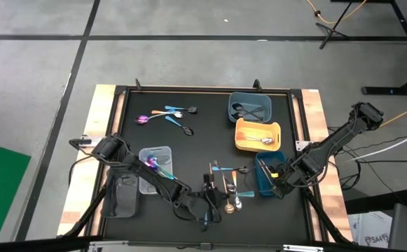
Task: Sort silverware by color (type)
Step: Put the purple spoon into the transparent bin
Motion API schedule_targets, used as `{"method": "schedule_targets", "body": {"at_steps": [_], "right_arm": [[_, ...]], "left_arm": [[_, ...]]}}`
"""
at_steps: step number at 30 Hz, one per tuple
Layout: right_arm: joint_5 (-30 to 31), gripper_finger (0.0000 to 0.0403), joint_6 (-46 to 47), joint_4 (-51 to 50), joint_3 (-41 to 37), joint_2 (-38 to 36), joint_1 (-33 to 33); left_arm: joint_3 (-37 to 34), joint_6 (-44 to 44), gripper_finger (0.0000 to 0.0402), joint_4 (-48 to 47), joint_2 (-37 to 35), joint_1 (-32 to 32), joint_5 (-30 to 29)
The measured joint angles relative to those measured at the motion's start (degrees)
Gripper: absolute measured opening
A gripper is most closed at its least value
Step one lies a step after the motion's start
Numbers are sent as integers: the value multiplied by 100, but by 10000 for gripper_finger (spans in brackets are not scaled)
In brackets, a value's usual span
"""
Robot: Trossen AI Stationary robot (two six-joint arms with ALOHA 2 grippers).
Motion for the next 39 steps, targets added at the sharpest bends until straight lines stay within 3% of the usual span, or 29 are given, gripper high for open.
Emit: {"method": "schedule_targets", "body": {"at_steps": [8,22,30,39], "right_arm": [[0,85,-2,1,2,-2,0],[-49,85,-11,-2,2,-2,-1],[-48,85,-13,1,2,-2,1],[-48,85,-13,5,2,-2,0]], "left_arm": [[2,460,16,665,-3,44,-249],[5,1792,16,599,-462,20,-22],[7,2121,16,-771,-1501,4,484],[11,2124,16,-3443,-2951,4,1240]]}}
